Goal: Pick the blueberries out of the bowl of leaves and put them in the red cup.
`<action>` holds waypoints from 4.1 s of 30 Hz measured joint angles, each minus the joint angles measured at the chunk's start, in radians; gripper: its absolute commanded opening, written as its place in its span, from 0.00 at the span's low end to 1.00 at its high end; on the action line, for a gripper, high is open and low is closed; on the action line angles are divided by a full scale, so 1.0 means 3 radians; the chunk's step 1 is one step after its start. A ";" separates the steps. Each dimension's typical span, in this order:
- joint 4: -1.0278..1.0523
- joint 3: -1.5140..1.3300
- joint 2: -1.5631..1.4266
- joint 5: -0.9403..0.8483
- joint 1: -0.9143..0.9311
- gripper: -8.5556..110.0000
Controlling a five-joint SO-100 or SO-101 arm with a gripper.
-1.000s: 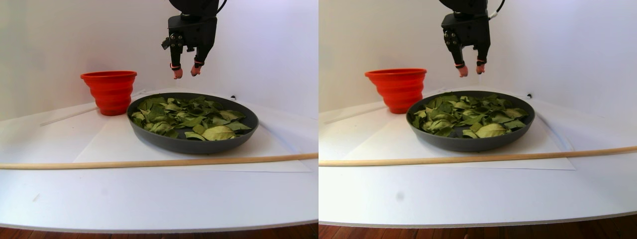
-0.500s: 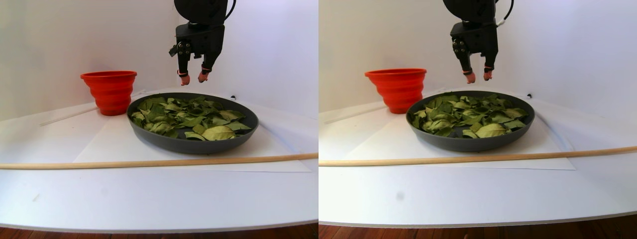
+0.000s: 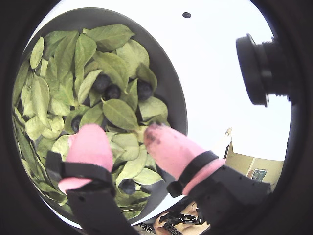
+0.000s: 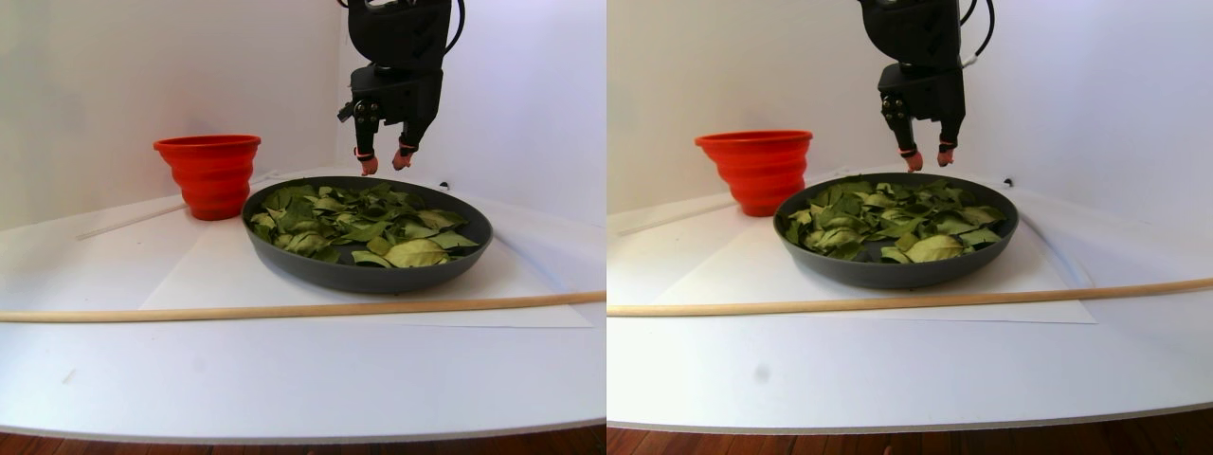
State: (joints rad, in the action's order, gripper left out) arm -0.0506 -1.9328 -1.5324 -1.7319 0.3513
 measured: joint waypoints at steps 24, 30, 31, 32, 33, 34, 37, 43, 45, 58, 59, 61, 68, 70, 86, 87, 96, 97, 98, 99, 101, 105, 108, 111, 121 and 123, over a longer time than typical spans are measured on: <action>0.0000 0.0593 0.0639 -0.0020 0.0031 0.20; 0.0000 0.0736 0.0767 0.0010 0.0031 0.19; 0.0000 0.0757 0.0782 0.0015 0.0031 0.19; 0.0000 0.0782 0.0808 0.0020 0.0031 0.19; 0.0000 0.0813 0.0844 0.0036 0.0031 0.19; 0.0000 0.0839 0.0869 0.0046 0.0031 0.19; 0.0000 0.0915 0.0956 0.0056 0.0031 0.19; 0.0000 0.1028 0.1048 0.0056 0.0015 0.19; 0.0000 0.1069 0.1048 0.0056 0.0005 0.19; -0.0041 0.1171 0.1197 0.0077 -0.0056 0.19; -0.0041 0.1171 0.1197 0.0077 -0.0056 0.19; -0.0041 0.1207 0.1197 0.0066 -0.0056 0.19; -0.0041 0.1355 0.1329 0.0051 -0.0056 0.20; -0.0041 0.1365 0.1335 0.0051 -0.0056 0.20; -0.0087 0.1462 0.1488 0.0051 -0.0056 0.20; -0.0107 0.1473 0.1503 0.0051 -0.0056 0.20; -0.0118 0.1534 0.1616 0.0056 -0.0005 0.21; -0.0118 0.1534 0.1621 0.0066 -0.0005 0.21; -0.0118 0.1534 0.1631 0.0077 -0.0005 0.21; -0.0118 0.1534 0.1641 0.0082 -0.0005 0.21; -0.0123 0.1539 0.1657 0.0092 -0.0005 0.21; -0.0123 0.1539 0.1672 0.0112 -0.0005 0.21; -0.0123 0.1539 0.1692 0.0112 -0.0005 0.21; -0.0123 0.1524 0.1692 0.0143 -0.0005 0.21; -0.0112 0.1401 0.1708 0.0291 -0.0005 0.20; -0.0087 0.1396 0.1708 0.0327 -0.0005 0.20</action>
State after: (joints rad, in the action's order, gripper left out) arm -0.0767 -1.5140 -1.0201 -1.6337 0.3497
